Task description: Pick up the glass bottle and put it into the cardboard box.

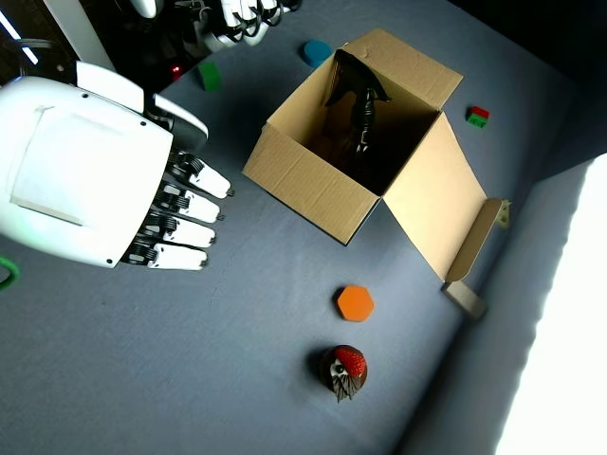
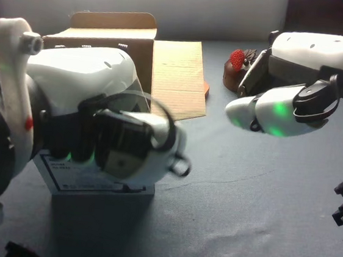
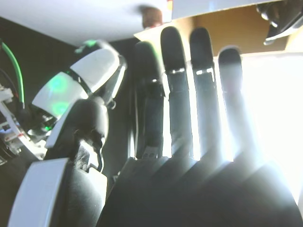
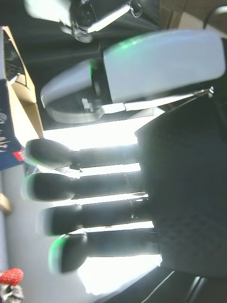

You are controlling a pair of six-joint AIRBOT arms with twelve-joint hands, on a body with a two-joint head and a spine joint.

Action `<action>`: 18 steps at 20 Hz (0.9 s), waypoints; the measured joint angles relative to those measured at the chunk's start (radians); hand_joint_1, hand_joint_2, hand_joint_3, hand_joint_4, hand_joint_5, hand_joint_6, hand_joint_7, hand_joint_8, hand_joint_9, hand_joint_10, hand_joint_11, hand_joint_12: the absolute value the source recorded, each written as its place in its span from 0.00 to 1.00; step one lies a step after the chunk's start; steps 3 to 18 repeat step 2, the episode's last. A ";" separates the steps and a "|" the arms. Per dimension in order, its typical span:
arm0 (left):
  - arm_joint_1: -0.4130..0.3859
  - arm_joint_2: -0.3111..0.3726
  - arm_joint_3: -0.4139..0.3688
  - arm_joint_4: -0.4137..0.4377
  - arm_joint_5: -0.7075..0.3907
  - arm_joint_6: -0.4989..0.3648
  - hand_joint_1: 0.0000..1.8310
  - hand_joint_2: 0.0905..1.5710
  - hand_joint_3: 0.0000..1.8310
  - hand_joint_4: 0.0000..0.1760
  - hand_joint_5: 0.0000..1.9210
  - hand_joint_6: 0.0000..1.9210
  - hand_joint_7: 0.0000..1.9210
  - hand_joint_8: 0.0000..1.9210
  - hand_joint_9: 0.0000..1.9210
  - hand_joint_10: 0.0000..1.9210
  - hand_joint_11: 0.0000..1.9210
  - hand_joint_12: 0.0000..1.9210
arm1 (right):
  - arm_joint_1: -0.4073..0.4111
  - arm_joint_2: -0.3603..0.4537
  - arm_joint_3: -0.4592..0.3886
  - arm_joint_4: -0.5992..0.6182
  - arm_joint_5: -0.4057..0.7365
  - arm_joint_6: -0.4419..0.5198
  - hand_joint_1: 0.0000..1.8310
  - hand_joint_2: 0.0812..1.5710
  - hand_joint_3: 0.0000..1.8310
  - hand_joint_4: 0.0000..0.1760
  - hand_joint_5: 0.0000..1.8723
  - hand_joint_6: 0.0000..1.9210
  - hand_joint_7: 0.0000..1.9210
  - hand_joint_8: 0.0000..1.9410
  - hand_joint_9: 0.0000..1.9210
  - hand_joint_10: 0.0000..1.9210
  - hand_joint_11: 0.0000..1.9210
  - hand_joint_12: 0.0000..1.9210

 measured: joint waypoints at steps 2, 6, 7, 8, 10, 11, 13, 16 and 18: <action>0.000 0.001 -0.005 0.000 -0.007 0.001 0.36 0.91 0.00 0.00 0.54 1.00 0.58 1.00 0.59 1.00 0.56 1.00 | 0.000 0.001 0.000 -0.001 -0.002 0.000 0.35 0.93 0.03 0.00 0.59 0.99 0.64 1.00 0.67 1.00 0.70 1.00; 0.000 0.001 -0.005 0.000 -0.007 0.001 0.36 0.91 0.00 0.00 0.54 1.00 0.58 1.00 0.59 1.00 0.56 1.00 | 0.000 0.001 0.000 -0.001 -0.002 0.000 0.35 0.93 0.03 0.00 0.59 0.99 0.64 1.00 0.67 1.00 0.70 1.00; 0.000 0.001 -0.005 0.000 -0.007 0.001 0.36 0.91 0.00 0.00 0.54 1.00 0.58 1.00 0.59 1.00 0.56 1.00 | 0.000 0.001 0.000 -0.001 -0.002 0.000 0.35 0.93 0.03 0.00 0.59 0.99 0.64 1.00 0.67 1.00 0.70 1.00; 0.000 0.001 -0.005 0.000 -0.007 0.001 0.36 0.91 0.00 0.00 0.54 1.00 0.58 1.00 0.59 1.00 0.56 1.00 | 0.000 0.001 0.000 -0.001 -0.002 0.000 0.35 0.93 0.03 0.00 0.59 0.99 0.64 1.00 0.67 1.00 0.70 1.00; 0.000 0.001 -0.005 0.000 -0.007 0.001 0.36 0.91 0.00 0.00 0.54 1.00 0.58 1.00 0.59 1.00 0.56 1.00 | 0.000 0.001 0.000 -0.001 -0.002 0.000 0.35 0.93 0.03 0.00 0.59 0.99 0.64 1.00 0.67 1.00 0.70 1.00; 0.000 0.001 -0.005 0.000 -0.007 0.001 0.36 0.91 0.00 0.00 0.54 1.00 0.58 1.00 0.59 1.00 0.56 1.00 | 0.000 0.001 0.000 -0.001 -0.002 0.000 0.35 0.93 0.03 0.00 0.59 0.99 0.64 1.00 0.67 1.00 0.70 1.00; 0.000 0.001 -0.005 0.000 -0.007 0.001 0.36 0.91 0.00 0.00 0.54 1.00 0.58 1.00 0.59 1.00 0.56 1.00 | 0.000 0.001 0.000 -0.001 -0.002 0.000 0.35 0.93 0.03 0.00 0.59 0.99 0.64 1.00 0.67 1.00 0.70 1.00; 0.000 0.001 -0.005 0.000 -0.007 0.001 0.36 0.91 0.00 0.00 0.54 1.00 0.58 1.00 0.59 1.00 0.56 1.00 | 0.000 0.001 0.000 -0.001 -0.002 0.000 0.35 0.93 0.03 0.00 0.59 0.99 0.64 1.00 0.67 1.00 0.70 1.00; 0.000 0.001 -0.005 0.000 -0.007 0.001 0.36 0.91 0.00 0.00 0.54 1.00 0.58 1.00 0.59 1.00 0.56 1.00 | 0.000 0.001 0.000 -0.001 -0.002 0.000 0.35 0.93 0.03 0.00 0.59 0.99 0.64 1.00 0.67 1.00 0.70 1.00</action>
